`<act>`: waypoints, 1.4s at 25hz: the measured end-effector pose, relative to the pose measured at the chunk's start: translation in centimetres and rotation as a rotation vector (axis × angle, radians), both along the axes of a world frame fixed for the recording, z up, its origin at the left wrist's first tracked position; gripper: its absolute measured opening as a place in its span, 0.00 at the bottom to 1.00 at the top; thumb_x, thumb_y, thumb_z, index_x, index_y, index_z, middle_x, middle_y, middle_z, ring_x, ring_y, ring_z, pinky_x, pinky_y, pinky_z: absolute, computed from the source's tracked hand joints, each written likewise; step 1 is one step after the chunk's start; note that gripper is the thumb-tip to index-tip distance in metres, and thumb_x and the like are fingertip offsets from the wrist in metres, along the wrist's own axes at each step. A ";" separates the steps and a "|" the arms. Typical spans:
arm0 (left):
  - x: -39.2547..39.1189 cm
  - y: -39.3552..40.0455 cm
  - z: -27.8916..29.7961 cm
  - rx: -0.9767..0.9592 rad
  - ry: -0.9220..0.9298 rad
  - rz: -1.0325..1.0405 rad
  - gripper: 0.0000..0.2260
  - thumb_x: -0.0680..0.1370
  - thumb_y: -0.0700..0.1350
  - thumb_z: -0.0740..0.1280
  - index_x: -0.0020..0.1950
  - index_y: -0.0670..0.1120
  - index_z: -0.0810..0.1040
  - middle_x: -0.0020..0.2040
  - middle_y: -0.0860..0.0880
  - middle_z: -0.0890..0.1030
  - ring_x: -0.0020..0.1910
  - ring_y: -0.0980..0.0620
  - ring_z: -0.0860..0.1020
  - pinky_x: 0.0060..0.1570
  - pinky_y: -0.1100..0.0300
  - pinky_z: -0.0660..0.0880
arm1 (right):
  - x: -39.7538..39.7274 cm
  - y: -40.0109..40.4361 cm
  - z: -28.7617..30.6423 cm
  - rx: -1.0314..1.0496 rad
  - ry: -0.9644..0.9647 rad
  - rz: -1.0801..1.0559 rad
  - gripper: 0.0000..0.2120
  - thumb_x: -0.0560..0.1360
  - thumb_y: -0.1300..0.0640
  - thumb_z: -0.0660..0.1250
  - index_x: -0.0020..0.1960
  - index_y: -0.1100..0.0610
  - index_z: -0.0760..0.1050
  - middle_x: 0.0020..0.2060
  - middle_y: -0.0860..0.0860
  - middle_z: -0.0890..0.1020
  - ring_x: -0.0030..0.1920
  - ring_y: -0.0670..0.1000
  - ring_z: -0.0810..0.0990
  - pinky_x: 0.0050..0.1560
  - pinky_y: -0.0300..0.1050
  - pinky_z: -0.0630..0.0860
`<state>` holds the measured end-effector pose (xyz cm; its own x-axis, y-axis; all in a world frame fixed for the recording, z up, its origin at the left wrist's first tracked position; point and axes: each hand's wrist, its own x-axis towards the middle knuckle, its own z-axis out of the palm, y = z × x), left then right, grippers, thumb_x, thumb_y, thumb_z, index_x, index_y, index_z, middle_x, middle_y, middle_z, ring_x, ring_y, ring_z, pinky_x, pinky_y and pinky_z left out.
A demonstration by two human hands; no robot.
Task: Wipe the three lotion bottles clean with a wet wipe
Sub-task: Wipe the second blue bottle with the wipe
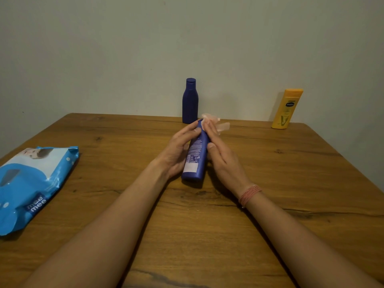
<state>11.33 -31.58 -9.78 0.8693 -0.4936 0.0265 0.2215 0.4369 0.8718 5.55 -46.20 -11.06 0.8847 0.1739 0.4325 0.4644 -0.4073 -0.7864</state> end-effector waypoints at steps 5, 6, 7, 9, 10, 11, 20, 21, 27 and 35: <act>-0.6 -0.2 0.2 0.085 0.003 0.019 0.23 0.80 0.41 0.66 0.74 0.48 0.69 0.69 0.39 0.74 0.57 0.44 0.80 0.50 0.53 0.81 | 0.7 -1.2 -0.1 0.236 -0.041 -0.213 0.23 0.78 0.64 0.64 0.70 0.48 0.72 0.65 0.41 0.75 0.62 0.38 0.75 0.60 0.40 0.77; -0.8 -0.3 0.1 0.138 -0.046 -0.014 0.23 0.80 0.43 0.66 0.75 0.49 0.68 0.69 0.39 0.74 0.57 0.44 0.80 0.52 0.53 0.80 | 0.7 -1.4 0.0 0.275 -0.040 -0.258 0.21 0.77 0.63 0.66 0.68 0.49 0.74 0.63 0.42 0.77 0.60 0.38 0.77 0.59 0.40 0.78; -0.9 -0.4 0.1 0.193 -0.098 -0.058 0.24 0.80 0.45 0.66 0.76 0.49 0.67 0.69 0.39 0.74 0.57 0.45 0.80 0.53 0.53 0.80 | 0.7 -1.4 0.2 0.296 -0.038 -0.297 0.20 0.77 0.62 0.67 0.66 0.49 0.76 0.61 0.43 0.79 0.58 0.38 0.78 0.57 0.38 0.78; -1.0 -0.5 0.2 0.279 -0.154 -0.117 0.27 0.78 0.47 0.68 0.76 0.51 0.66 0.67 0.40 0.76 0.54 0.46 0.81 0.52 0.55 0.80 | 0.6 -1.4 0.2 0.300 -0.037 -0.363 0.18 0.76 0.60 0.68 0.64 0.49 0.76 0.59 0.44 0.80 0.55 0.37 0.77 0.54 0.34 0.78; -1.1 -0.5 0.3 0.301 -0.162 -0.127 0.27 0.77 0.47 0.68 0.76 0.51 0.67 0.65 0.41 0.77 0.52 0.47 0.82 0.51 0.55 0.79 | 0.7 -1.4 0.1 0.311 -0.032 -0.391 0.17 0.76 0.59 0.68 0.64 0.49 0.77 0.58 0.44 0.80 0.54 0.38 0.78 0.53 0.35 0.78; -1.2 -0.5 0.3 0.311 -0.165 -0.146 0.27 0.77 0.48 0.68 0.76 0.51 0.67 0.64 0.41 0.77 0.50 0.48 0.81 0.50 0.55 0.79 | 0.8 -1.5 0.0 0.345 -0.014 -0.413 0.15 0.77 0.58 0.67 0.63 0.49 0.77 0.56 0.44 0.81 0.54 0.40 0.78 0.53 0.39 0.79; -2.0 -0.9 0.8 0.105 0.047 -0.112 0.13 0.82 0.45 0.59 0.65 0.43 0.74 0.48 0.42 0.81 0.39 0.49 0.82 0.38 0.58 0.82 | 1.7 -1.9 0.1 0.743 0.158 -0.066 0.15 0.81 0.57 0.62 0.66 0.58 0.75 0.60 0.54 0.81 0.58 0.52 0.80 0.51 0.42 0.79; -2.2 -0.9 0.9 0.120 0.039 -0.113 0.12 0.83 0.46 0.59 0.64 0.43 0.73 0.46 0.43 0.81 0.38 0.50 0.82 0.36 0.58 0.81 | 1.7 -1.7 0.0 0.720 0.176 -0.037 0.15 0.80 0.56 0.63 0.66 0.56 0.76 0.60 0.53 0.81 0.60 0.52 0.80 0.53 0.44 0.79; -2.3 -0.7 1.2 0.198 -0.015 -0.275 0.19 0.83 0.44 0.60 0.75 0.45 0.65 0.57 0.38 0.82 0.43 0.46 0.84 0.38 0.57 0.82 | 1.7 -2.9 0.8 0.999 0.098 -0.292 0.09 0.79 0.62 0.64 0.58 0.64 0.77 0.49 0.55 0.83 0.45 0.47 0.84 0.43 0.42 0.81; -2.0 -0.7 1.0 0.181 0.003 -0.174 0.19 0.82 0.51 0.61 0.70 0.43 0.69 0.50 0.42 0.83 0.42 0.49 0.83 0.43 0.58 0.83 | 1.0 -2.1 0.7 0.828 0.426 0.000 0.17 0.79 0.49 0.63 0.63 0.57 0.77 0.50 0.58 0.80 0.43 0.53 0.79 0.42 0.47 0.77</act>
<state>9.37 -32.24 -8.81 0.7708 -0.6322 -0.0787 0.2825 0.2285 0.9317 6.51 -48.35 -10.32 0.9973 -0.0454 0.0575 0.0700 0.3596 -0.9305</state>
